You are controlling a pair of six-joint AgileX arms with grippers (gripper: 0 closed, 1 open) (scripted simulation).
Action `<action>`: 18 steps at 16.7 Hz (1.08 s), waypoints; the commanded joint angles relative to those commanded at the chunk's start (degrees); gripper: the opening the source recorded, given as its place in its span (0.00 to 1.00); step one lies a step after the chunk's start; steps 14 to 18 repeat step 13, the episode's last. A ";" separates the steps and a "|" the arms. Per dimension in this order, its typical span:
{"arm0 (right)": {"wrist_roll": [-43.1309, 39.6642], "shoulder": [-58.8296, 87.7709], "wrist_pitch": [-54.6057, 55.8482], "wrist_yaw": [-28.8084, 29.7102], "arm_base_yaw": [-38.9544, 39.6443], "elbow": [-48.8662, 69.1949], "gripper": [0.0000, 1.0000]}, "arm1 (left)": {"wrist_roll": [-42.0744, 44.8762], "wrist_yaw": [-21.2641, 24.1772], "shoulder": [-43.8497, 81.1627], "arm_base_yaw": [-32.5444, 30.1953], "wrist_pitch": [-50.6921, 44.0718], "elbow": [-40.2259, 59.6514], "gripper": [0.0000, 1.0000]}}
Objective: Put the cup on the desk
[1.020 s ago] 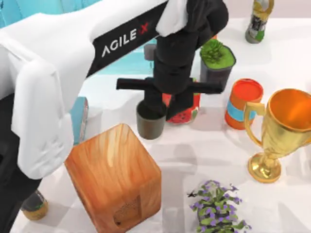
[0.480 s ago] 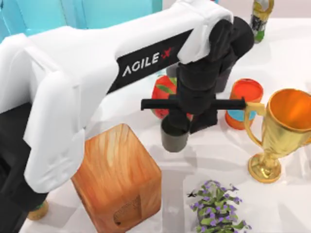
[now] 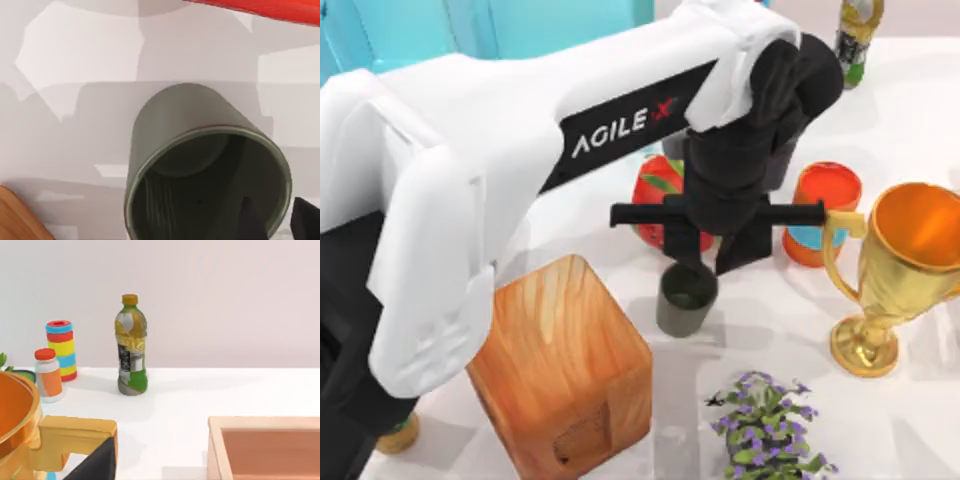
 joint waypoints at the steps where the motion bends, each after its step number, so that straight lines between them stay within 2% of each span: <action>1: 0.00 0.00 0.00 0.00 0.00 0.00 1.00 | 0.00 0.00 0.00 0.00 0.00 0.00 0.53; 7: 0.00 0.00 0.00 0.00 0.00 0.00 1.00 | 0.00 0.00 0.00 0.00 0.00 0.00 0.98; 18: 0.00 0.00 0.00 0.00 0.00 0.00 1.00 | 0.00 0.00 0.00 0.00 0.00 0.00 1.00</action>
